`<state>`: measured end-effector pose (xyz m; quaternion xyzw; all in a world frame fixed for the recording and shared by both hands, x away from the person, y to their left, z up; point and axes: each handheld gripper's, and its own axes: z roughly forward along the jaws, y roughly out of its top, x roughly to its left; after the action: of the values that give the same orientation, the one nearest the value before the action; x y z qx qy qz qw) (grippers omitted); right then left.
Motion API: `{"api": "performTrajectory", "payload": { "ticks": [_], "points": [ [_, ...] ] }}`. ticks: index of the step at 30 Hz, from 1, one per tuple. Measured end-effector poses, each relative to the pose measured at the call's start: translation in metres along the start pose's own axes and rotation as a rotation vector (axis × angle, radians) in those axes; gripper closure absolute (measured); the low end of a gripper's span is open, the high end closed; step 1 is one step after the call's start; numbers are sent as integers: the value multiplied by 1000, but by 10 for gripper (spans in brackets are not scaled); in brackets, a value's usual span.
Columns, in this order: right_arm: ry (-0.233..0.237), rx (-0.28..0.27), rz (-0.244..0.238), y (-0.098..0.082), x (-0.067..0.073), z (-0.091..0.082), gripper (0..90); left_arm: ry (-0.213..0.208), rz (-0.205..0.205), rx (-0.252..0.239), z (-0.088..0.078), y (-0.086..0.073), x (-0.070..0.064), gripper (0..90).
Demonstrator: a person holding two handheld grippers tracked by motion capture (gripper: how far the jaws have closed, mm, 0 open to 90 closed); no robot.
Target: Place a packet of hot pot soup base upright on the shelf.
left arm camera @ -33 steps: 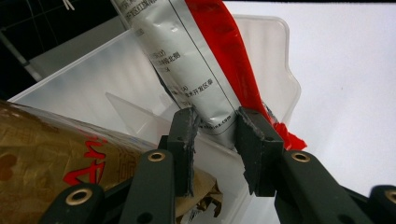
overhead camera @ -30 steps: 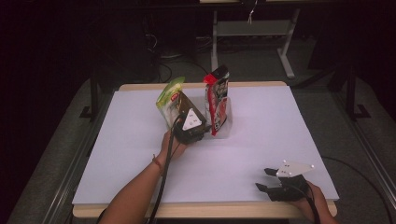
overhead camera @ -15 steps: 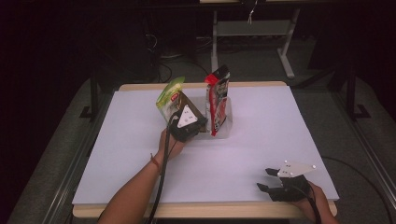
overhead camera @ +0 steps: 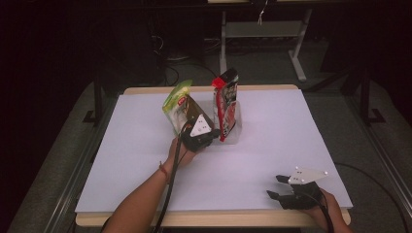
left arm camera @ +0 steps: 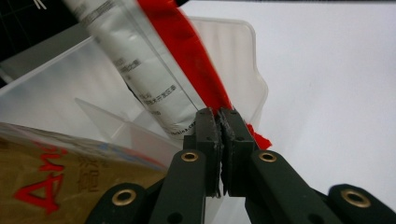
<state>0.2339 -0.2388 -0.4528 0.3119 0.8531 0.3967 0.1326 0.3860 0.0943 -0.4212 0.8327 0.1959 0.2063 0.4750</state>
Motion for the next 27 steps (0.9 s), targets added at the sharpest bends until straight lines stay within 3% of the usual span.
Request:
{"api": "performTrajectory", "payload": {
  "ticks": [15, 19, 22, 27],
  "points": [
    [7, 4, -3, 1, 1, 2, 354, 40, 23, 58, 17, 2, -10, 899],
    [3, 2, -3, 0, 1, 0, 355, 23, 10, 34, 14, 2, -8, 893],
    [-1, 0, -5, 0, 0, -1, 356, 34, 24, 17, 7, 4, -7, 866],
    [-6, 0, -7, 1, 0, -1, 357, 38, 13, -12, -4, 5, -2, 841]
  ]
}}
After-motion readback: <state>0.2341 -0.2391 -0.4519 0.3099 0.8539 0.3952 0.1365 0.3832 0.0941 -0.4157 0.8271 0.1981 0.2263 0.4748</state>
